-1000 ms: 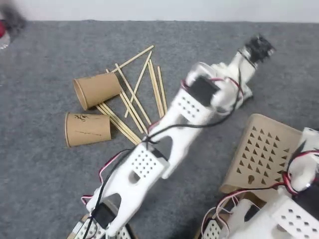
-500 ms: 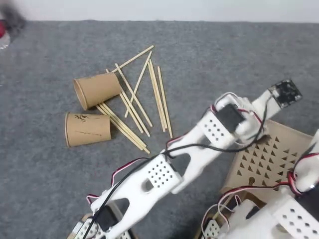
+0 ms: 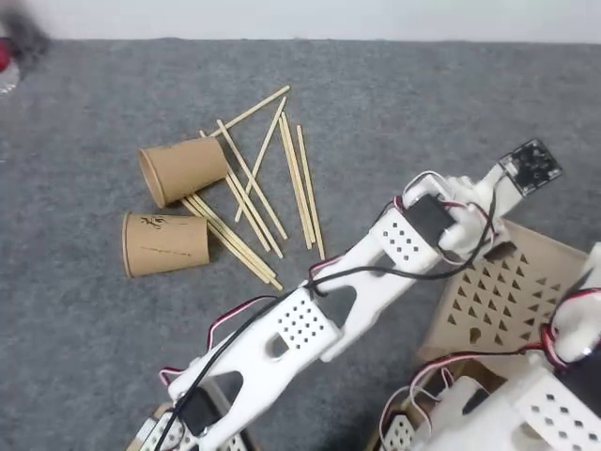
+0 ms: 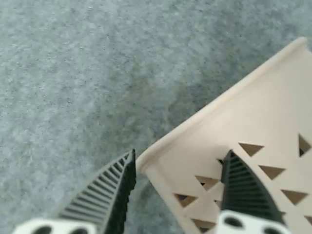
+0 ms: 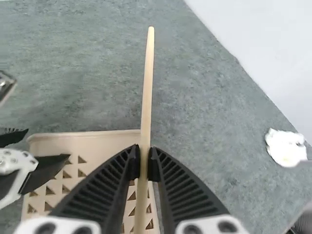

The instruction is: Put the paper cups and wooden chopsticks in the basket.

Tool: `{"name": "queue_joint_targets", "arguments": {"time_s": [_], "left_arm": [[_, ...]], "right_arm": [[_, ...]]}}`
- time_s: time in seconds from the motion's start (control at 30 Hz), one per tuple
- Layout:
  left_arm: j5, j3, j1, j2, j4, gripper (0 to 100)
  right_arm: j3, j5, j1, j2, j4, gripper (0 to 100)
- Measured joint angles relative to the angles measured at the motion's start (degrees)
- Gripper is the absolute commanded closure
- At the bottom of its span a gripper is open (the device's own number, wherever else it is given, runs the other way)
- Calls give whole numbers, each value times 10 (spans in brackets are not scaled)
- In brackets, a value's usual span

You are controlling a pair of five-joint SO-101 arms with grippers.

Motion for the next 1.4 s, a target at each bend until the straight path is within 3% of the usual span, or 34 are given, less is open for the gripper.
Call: {"name": "queue_joint_targets", "arguments": {"time_s": [0.27, 0.5, 0.9, 1.17, 1.4], "left_arm": [[-17, 0, -67, 8, -10, 728], [-26, -1, -139, 7, 1, 728], [-55, -22, -201, 5, 38, 727], [-58, -19, -265, -69, 134, 724], [-59, -19, -349, -280, 159, 724]], "right_arm": [[0, 0, -48, 0, 0, 991], [0, 0, -50, 0, 0, 991], [0, 0, -55, 0, 0, 991], [0, 0, -166, 1, 0, 991], [0, 0, -330, 21, 0, 991]]}}
